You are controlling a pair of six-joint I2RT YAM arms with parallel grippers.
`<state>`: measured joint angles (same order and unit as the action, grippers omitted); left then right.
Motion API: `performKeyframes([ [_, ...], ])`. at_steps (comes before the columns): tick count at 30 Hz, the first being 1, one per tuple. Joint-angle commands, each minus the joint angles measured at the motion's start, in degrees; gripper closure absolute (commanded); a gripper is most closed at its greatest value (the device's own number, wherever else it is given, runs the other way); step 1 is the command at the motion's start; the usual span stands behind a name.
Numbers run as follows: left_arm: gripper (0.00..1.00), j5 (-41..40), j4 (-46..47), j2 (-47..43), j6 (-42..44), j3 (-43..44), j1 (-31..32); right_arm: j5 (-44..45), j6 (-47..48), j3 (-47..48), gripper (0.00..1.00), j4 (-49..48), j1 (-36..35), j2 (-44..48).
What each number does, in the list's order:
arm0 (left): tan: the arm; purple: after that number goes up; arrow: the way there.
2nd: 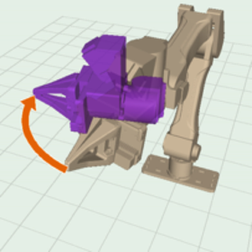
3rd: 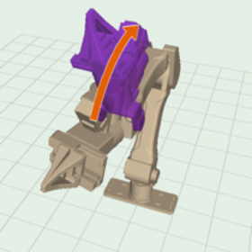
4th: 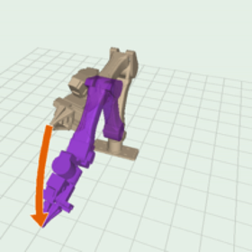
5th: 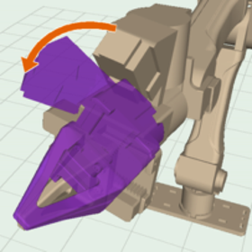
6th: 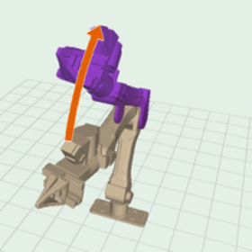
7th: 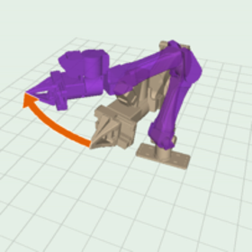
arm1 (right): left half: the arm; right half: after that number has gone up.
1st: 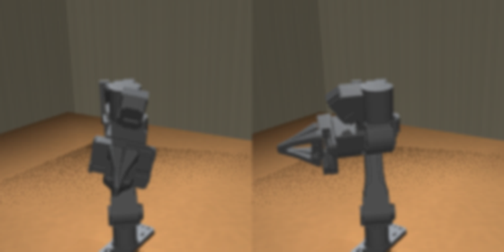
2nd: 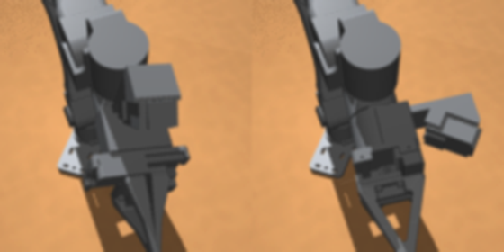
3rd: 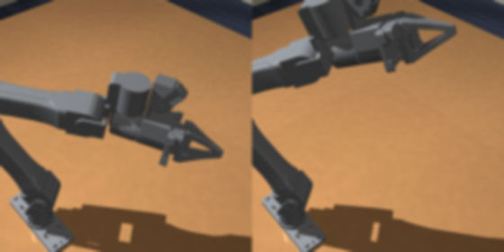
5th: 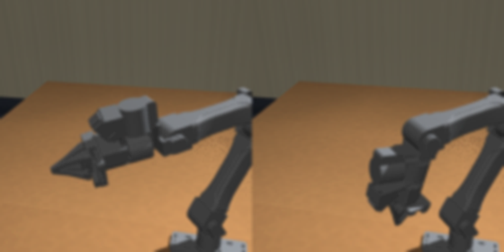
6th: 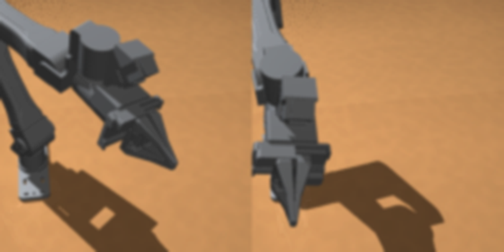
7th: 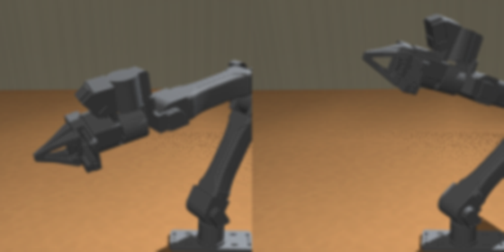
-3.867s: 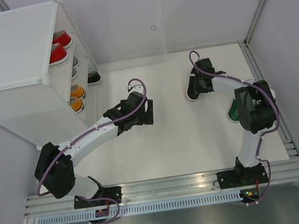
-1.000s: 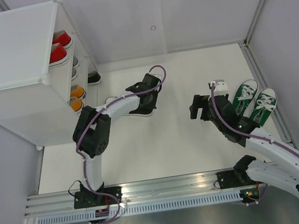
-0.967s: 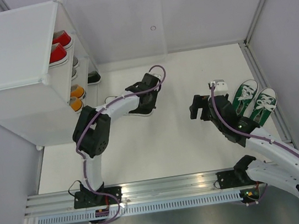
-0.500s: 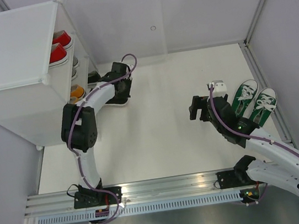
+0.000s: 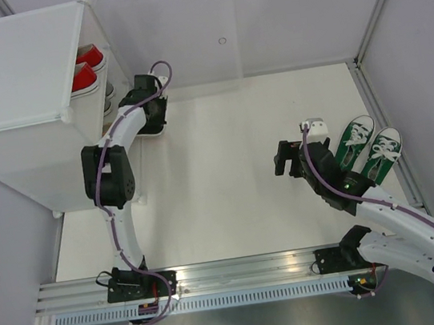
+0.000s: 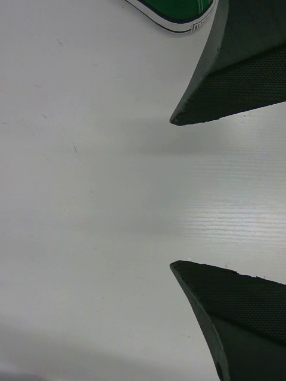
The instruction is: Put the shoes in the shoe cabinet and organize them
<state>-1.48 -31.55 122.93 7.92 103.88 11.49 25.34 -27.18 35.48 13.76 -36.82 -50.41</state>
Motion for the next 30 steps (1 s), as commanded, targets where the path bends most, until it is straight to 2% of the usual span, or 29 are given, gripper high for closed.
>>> performKeyframes([
  [1,0.98,-2.48,-1.23,0.11,2.98,3.53,-1.03,1.38,0.55,-0.15,0.02,-1.72,-0.45,-0.56],
  [7,0.98,-4.94,-1.93,-0.86,1.39,1.33,-1.2,1.2,0.46,-0.15,0.02,-1.89,-0.45,-1.09],
  [20,0.96,-7.66,-2.73,1.43,0.69,4.14,-4.89,1.02,0.46,-0.33,0.02,-2.25,-0.54,-1.53],
  [21,0.92,-8.8,-2.73,1.34,0.78,4.4,-4.89,0.85,0.55,-0.42,0.02,-2.33,-0.54,-1.53],
  [22,0.82,-9.16,-2.73,1.43,0.78,4.84,-4.89,0.67,0.64,-0.42,0.02,-2.42,-0.54,-1.53],
  [24,0.73,-9.51,-2.64,1.43,0.52,5.11,-4.89,0.59,0.64,-0.42,0.02,-2.42,-0.54,-1.53],
  [25,0.62,-9.6,-2.55,1.17,0.43,5.2,-4.81,0.67,0.64,-0.42,0.02,-2.51,-0.54,-1.62],
  [28,0.38,-10.04,-1.85,-0.41,-1.24,4.67,-4.46,0.5,0.72,-0.42,0.02,-2.6,-0.45,-1.53],
  [30,0.31,-11.35,-1.24,-2.34,-2.73,3.97,-3.76,0.23,0.72,-0.42,0.02,-2.6,-0.54,-1.53],
])
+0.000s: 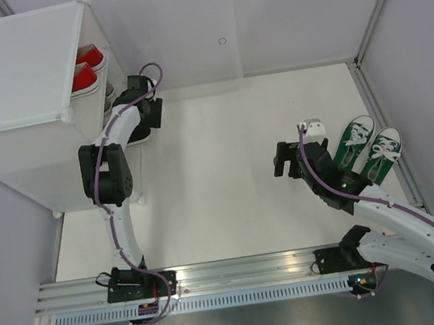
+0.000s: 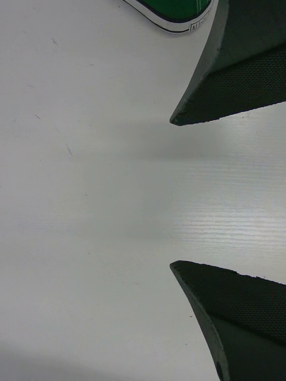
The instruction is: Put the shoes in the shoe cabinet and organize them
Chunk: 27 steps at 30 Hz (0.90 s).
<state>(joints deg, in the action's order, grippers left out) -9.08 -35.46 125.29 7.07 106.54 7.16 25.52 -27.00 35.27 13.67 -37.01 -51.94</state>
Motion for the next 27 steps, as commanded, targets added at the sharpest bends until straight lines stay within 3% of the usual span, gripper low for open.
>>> performKeyframes([
  [1,0.28,-4.19,3.11,-5.49,-2.49,0.69,0.92,-0.03,0.46,-0.28,0.02,-2.6,-0.34,0.0],
  [6,0.18,-12.95,4.52,-11.11,-10.22,-1.77,5.13,-0.64,0.64,-0.46,0.02,-2.86,-0.34,0.26],
  [10,0.0,-19.82,4.61,-14.54,-19.01,-5.02,8.65,-1.0,0.64,-0.55,0.02,-3.03,-0.34,0.61],
  [15,0.0,-26.06,4.7,-15.61,-35.52,-11.6,12.43,-1.26,0.72,-0.73,0.02,-3.3,-0.34,1.23],
  [20,0.1,-30.02,4.61,-12.63,-51.5,-14.69,13.67,-1.26,0.99,-0.99,0.02,-3.48,-0.86,1.93],
  [27,0.13,-36.45,4.35,-7.88,-60.41,-14.52,12.36,1.02,1.43,-1.25,0.02,-3.92,-2.71,3.07],
])
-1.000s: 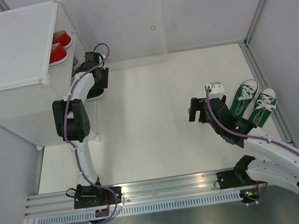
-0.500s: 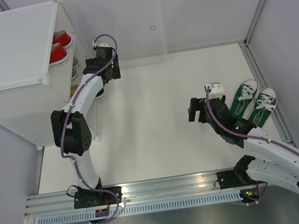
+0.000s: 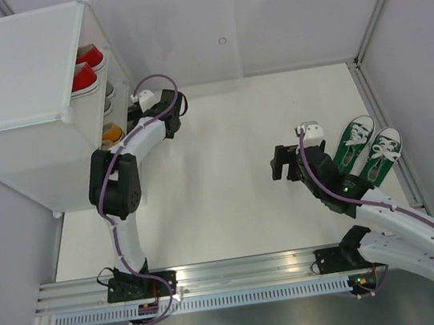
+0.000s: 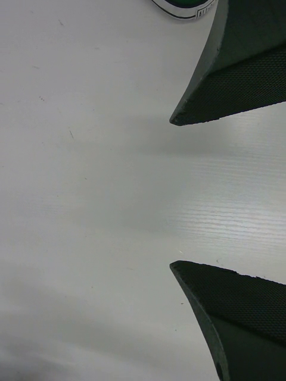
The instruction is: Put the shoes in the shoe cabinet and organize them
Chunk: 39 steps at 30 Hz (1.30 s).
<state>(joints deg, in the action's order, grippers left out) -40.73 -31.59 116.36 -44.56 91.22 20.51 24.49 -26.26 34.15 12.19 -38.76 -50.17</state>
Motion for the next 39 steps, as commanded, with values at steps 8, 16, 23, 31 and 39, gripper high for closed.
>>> performKeyframes([
  [8,0.12,-4.97,0.22,5.1,-12.4,2.55,-4.51,4.86,1.39,-0.4,0.02,-2.87,-4.12,2.36],
  [16,0.3,-5.15,0.13,9.59,-9.15,7.57,-7.15,5.66,1.56,-0.58,0.02,-3.04,-5.27,2.89],
  [23,0.49,-7.44,-0.05,9.5,-6.33,9.06,-8.64,5.57,1.56,-0.58,0.02,-3.22,-5.36,2.71],
  [31,0.46,-5.77,-0.92,9.33,-7.38,9.68,-10.14,5.48,1.56,-0.58,0.02,-3.22,-5.36,2.62],
  [39,0.18,1.15,-1.19,6.88,-3.27,9.06,-8.92,4.87,1.56,-0.67,0.02,-3.48,-5.36,2.8],
])
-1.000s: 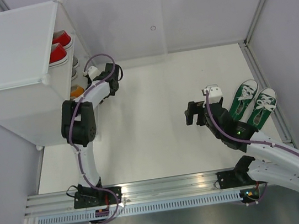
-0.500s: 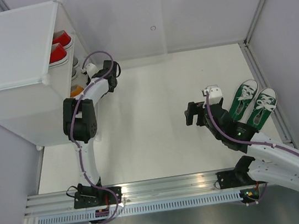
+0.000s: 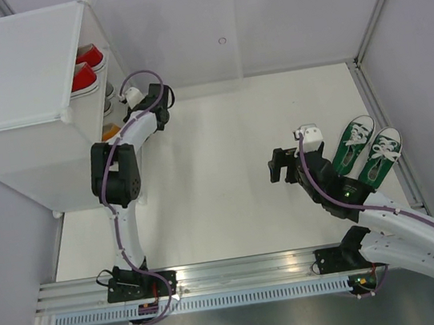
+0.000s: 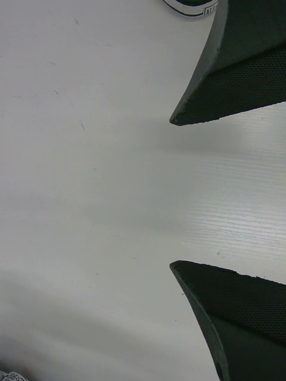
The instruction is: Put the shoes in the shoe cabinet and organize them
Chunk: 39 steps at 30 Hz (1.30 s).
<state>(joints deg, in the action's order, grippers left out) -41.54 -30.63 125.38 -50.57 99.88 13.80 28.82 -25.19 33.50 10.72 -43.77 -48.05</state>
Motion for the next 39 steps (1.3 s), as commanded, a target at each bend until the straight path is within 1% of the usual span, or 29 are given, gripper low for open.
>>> performKeyframes([
  [1,0.16,3.21,-2.24,-2.51,3.62,0.23,-1.68,0.54,0.49,-0.01,0.02,-2.02,-0.35,0.77],
  [2,0.16,5.05,-2.06,-3.73,5.2,-0.55,-0.19,0.54,0.49,-0.01,0.02,-1.93,-0.35,0.85],
  [5,0.16,7.25,-1.98,-4.79,9.42,-0.74,2.88,0.45,0.4,-0.01,0.02,-1.93,-0.35,1.03],
  [8,0.18,10.24,-1.54,-4.97,13.12,0.4,4.65,0.36,0.4,-0.01,0.02,-1.84,-0.35,1.03],
  [12,0.19,12.88,-0.31,-1.99,17.95,4.7,4.74,0.1,0.23,-0.18,0.02,-1.93,-0.35,1.21],
  [15,0.19,14.91,0.66,1.96,22.34,9.54,4.74,0.27,0.23,-0.1,0.02,-1.93,-0.44,1.29],
  [17,0.19,16.56,0.57,5.3,23.32,12.87,4.04,0.27,0.23,-0.1,0.02,-1.93,-0.35,1.29],
  [20,0.19,18.77,0.66,7.94,23.32,14.73,2.2,0.62,0.23,-0.1,0.02,-1.84,-0.44,1.29],
  [24,0.19,19.04,0.4,8.65,24.02,14.65,0.44,0.36,0.14,-0.27,0.02,-2.02,-0.35,1.21],
  [29,0.19,13.86,0.05,7.77,25.69,13.59,-0.97,0.18,0.23,-0.27,0.02,-2.28,-0.44,1.03],
  [35,0.19,12.98,-0.39,7.68,27.01,14.21,-2.9,0.01,0.14,-0.27,0.02,-2.28,-0.35,0.86],
  [39,0.19,10.34,-1.27,7.51,27.89,14.21,-3.08,0.01,0.14,-0.27,0.02,-2.28,-0.44,0.68],
])
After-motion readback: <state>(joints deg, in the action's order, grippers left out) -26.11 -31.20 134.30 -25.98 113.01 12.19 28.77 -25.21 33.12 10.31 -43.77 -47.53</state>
